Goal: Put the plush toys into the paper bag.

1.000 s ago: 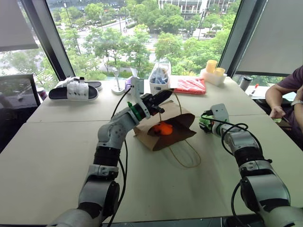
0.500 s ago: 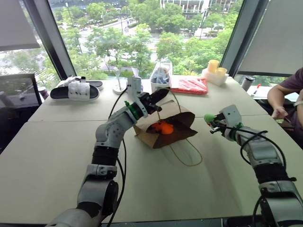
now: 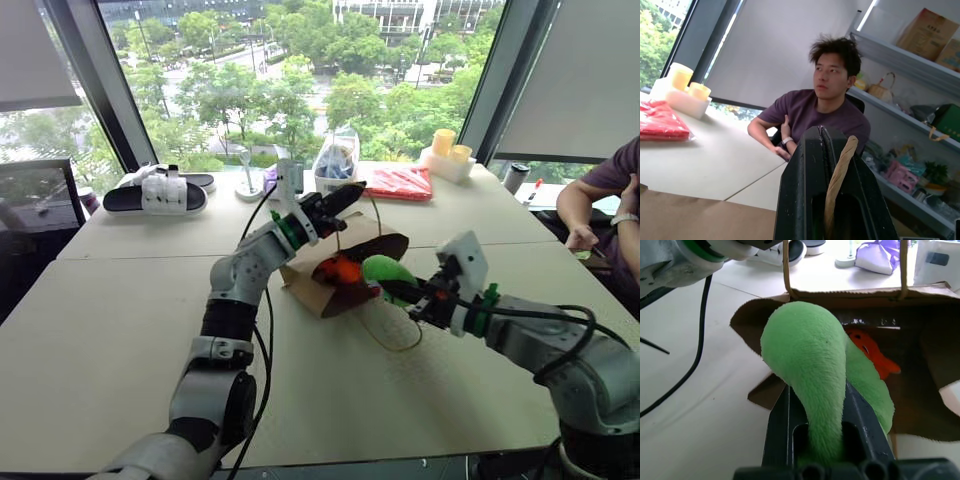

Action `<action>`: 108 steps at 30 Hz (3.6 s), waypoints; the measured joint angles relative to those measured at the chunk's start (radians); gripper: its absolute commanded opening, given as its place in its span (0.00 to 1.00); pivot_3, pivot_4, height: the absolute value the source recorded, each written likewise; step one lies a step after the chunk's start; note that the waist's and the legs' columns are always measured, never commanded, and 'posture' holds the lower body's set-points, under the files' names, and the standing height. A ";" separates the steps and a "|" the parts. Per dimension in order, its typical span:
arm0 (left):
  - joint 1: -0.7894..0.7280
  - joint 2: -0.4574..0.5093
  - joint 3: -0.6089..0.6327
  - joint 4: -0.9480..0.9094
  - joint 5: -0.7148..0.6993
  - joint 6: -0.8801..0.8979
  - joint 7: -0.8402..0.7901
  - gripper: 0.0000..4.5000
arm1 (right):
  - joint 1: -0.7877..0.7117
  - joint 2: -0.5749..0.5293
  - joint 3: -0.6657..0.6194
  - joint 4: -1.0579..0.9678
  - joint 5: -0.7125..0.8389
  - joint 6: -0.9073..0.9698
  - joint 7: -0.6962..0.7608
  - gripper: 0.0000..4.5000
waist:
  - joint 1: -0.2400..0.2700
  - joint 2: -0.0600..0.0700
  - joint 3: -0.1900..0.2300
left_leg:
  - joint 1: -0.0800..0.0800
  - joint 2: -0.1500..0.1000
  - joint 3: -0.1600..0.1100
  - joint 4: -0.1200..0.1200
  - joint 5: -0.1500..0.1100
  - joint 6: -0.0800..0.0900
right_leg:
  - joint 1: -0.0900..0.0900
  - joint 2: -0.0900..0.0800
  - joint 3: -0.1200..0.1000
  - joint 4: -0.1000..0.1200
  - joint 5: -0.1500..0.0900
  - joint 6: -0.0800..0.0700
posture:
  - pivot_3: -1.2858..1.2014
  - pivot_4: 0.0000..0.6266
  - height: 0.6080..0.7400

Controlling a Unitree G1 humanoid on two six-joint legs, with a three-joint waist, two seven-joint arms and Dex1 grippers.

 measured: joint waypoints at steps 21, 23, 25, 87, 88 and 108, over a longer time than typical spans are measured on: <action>0.009 -0.021 0.096 -0.085 -0.137 0.079 0.124 0.00 | -0.194 0.109 0.170 0.461 -0.297 -0.259 -0.058 0.93 | -0.001 0.000 0.000 | -0.001 0.000 0.000 -0.001 0.002 -0.004 | -0.002 0.000 0.000 0.000 0.000 0.000 | 0.52 0.24 1.00; 0.008 -0.020 0.098 -0.071 -0.138 0.077 0.125 0.00 | -0.158 0.098 0.157 0.402 -0.276 -0.243 -0.043 0.93 | 0.000 0.000 0.000 | -0.001 0.000 0.000 -0.001 0.002 -0.004 | -0.002 0.000 0.000 0.001 0.000 0.000 | 0.52 0.24 1.00; 0.004 -0.018 0.099 -0.062 -0.137 0.074 0.126 0.00 | -0.099 0.079 0.116 0.312 -0.231 -0.225 -0.014 0.93 | 0.001 0.000 0.000 | -0.002 0.000 0.000 -0.002 0.002 -0.004 | -0.002 0.000 0.000 0.000 0.000 0.000 | 0.52 0.24 1.00; -0.058 0.038 0.119 0.016 -0.131 0.145 0.242 0.00 | 0.120 0.085 -0.372 0.164 1.030 -0.241 -0.341 0.01 | 0.001 -0.001 0.000 | 0.000 0.001 0.003 -0.001 -0.003 0.005 | -0.001 0.000 0.001 0.000 0.000 0.000 | 0.52 0.24 1.00; -0.049 0.037 0.114 0.016 -0.123 0.145 0.241 0.00 | 0.136 0.085 -0.362 0.163 1.025 -0.241 -0.340 0.01 | 0.001 -0.001 0.000 | 0.000 0.001 0.003 -0.001 -0.003 0.005 | -0.001 0.000 0.001 0.000 0.000 0.000 | 0.52 0.24 1.00; 0.028 0.142 0.109 -0.001 -0.119 0.205 0.088 1.00 | 0.314 -0.026 -0.285 0.065 0.969 -0.241 -0.196 0.99 | -0.001 -0.001 0.000 | 0.000 0.001 0.004 -0.002 -0.003 0.005 | -0.001 0.000 0.001 0.000 0.000 0.000 | 0.52 0.24 1.00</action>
